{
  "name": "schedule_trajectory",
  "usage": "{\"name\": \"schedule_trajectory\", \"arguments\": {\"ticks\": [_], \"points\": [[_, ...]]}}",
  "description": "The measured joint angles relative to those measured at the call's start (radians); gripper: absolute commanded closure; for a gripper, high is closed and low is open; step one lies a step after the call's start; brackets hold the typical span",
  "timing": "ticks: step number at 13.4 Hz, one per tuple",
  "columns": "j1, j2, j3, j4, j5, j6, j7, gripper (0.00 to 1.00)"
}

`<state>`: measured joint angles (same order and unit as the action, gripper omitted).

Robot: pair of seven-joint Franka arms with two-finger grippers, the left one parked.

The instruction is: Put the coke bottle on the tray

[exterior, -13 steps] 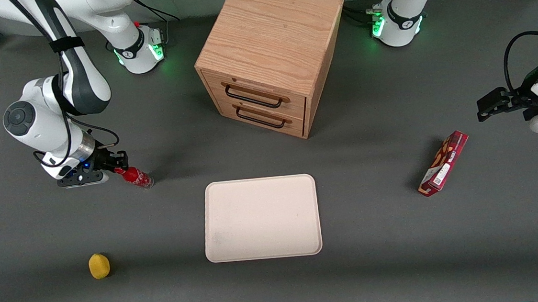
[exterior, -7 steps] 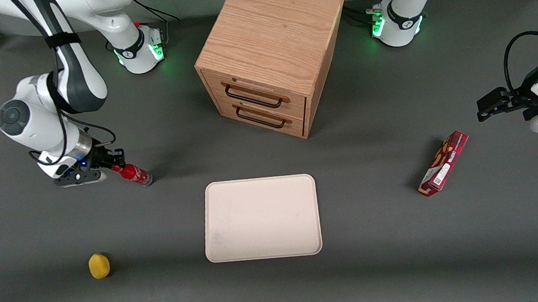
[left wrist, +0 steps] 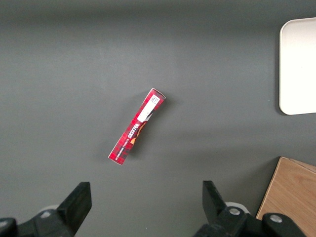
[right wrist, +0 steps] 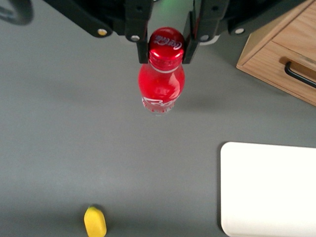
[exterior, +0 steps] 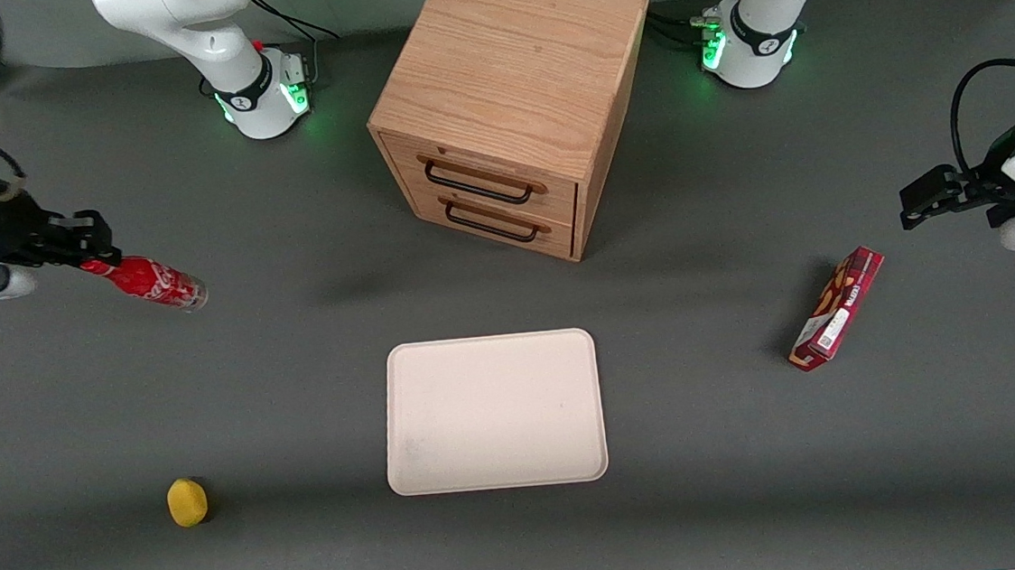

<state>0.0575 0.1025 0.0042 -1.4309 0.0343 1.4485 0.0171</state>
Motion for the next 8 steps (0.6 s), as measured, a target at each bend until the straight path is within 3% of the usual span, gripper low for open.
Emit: {"name": "schedule_trajectory", "arguments": {"ticks": [2, 4, 8], "points": [[0.020, 0.137, 0.005, 0.107, -0.001, -0.003, 0.040, 1.00], [0.098, 0.320, 0.004, 0.245, -0.004, 0.019, 0.151, 1.00], [0.251, 0.600, 0.004, 0.446, -0.012, 0.192, 0.406, 1.00]]}}
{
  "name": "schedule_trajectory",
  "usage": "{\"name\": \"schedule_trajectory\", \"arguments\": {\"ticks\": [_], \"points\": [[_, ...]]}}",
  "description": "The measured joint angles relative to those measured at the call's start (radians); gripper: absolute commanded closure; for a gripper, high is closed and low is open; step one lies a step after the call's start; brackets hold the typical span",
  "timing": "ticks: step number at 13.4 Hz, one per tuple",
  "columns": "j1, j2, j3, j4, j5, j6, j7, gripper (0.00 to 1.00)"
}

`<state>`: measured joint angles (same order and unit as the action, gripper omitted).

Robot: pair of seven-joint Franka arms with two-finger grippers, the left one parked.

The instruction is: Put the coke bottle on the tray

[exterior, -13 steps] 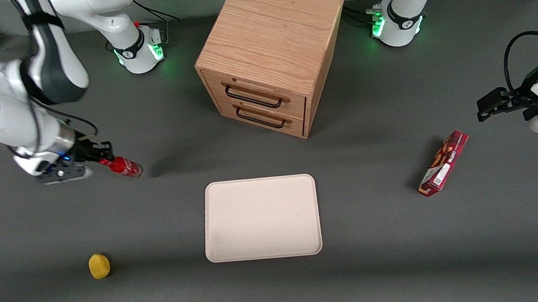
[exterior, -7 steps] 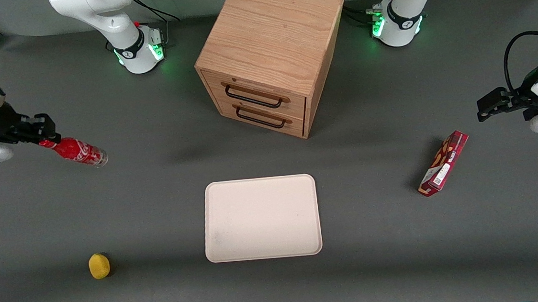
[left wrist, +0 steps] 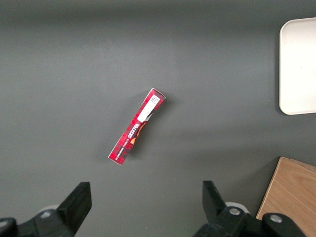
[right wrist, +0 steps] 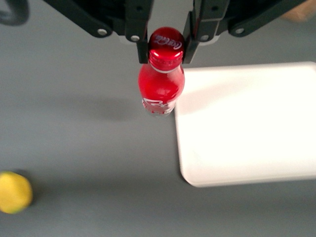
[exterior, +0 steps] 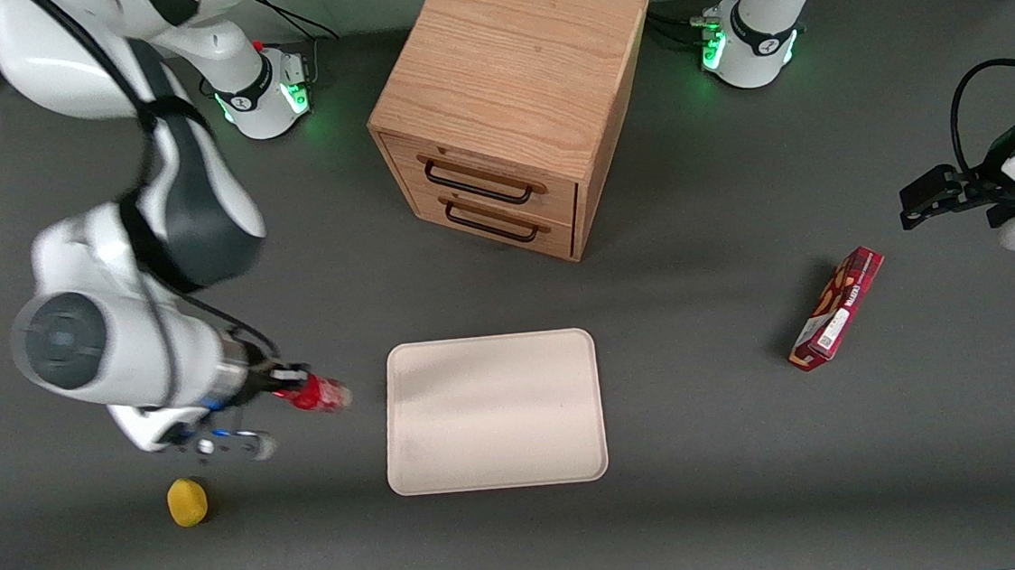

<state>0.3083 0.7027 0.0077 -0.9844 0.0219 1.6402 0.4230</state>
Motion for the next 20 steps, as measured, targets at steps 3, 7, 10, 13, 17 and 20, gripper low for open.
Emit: {"name": "schedule_trajectory", "arguments": {"ticks": [3, 7, 10, 13, 17, 20], "points": [[0.035, 0.065, -0.001, 0.031, 0.000, 0.077, 0.091, 1.00], [0.066, 0.112, -0.007, 0.033, 0.000, 0.130, 0.132, 1.00], [0.076, 0.161, -0.013, 0.033, -0.001, 0.228, 0.154, 1.00], [0.080, 0.187, -0.024, 0.034, -0.008, 0.269, 0.158, 0.93], [0.087, 0.202, -0.026, 0.037, -0.057, 0.290, 0.159, 0.00], [0.089, 0.188, -0.029, 0.047, -0.063, 0.261, 0.162, 0.00]]}}
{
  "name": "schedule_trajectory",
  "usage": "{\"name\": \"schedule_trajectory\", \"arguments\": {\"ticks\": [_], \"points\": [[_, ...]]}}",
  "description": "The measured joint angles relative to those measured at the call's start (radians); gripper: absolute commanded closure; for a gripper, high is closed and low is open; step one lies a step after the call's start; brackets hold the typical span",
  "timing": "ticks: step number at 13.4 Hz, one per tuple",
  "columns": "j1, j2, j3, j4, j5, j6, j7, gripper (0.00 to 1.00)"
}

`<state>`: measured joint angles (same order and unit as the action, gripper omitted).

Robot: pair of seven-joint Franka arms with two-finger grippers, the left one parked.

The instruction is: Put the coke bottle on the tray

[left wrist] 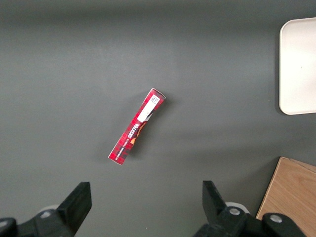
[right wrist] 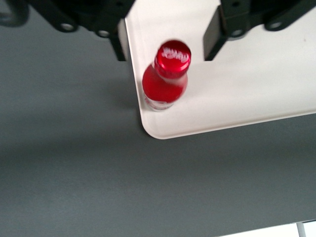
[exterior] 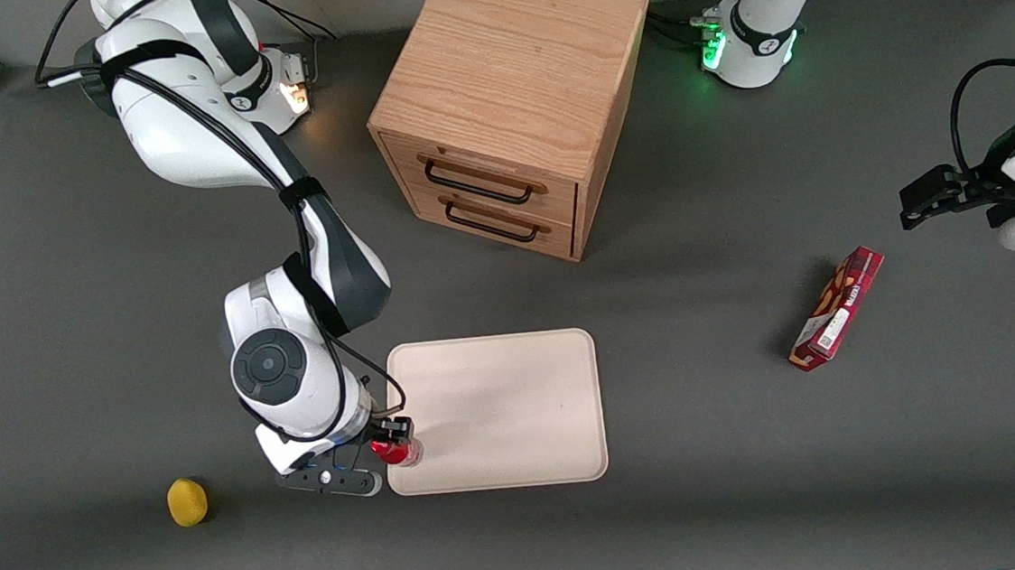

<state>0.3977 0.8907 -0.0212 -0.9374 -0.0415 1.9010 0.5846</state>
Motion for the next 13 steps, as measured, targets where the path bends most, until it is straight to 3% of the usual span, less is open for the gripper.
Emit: {"name": "schedule_trajectory", "arguments": {"ticks": [3, 6, 10, 13], "points": [[-0.009, -0.147, -0.004, -0.075, 0.000, -0.149, -0.010, 0.00], [-0.048, -0.481, -0.006, -0.379, 0.000, -0.202, -0.098, 0.00], [-0.196, -0.903, -0.008, -0.797, 0.020, -0.212, -0.339, 0.00], [-0.275, -1.046, -0.010, -0.914, 0.031, -0.212, -0.400, 0.00]]}}
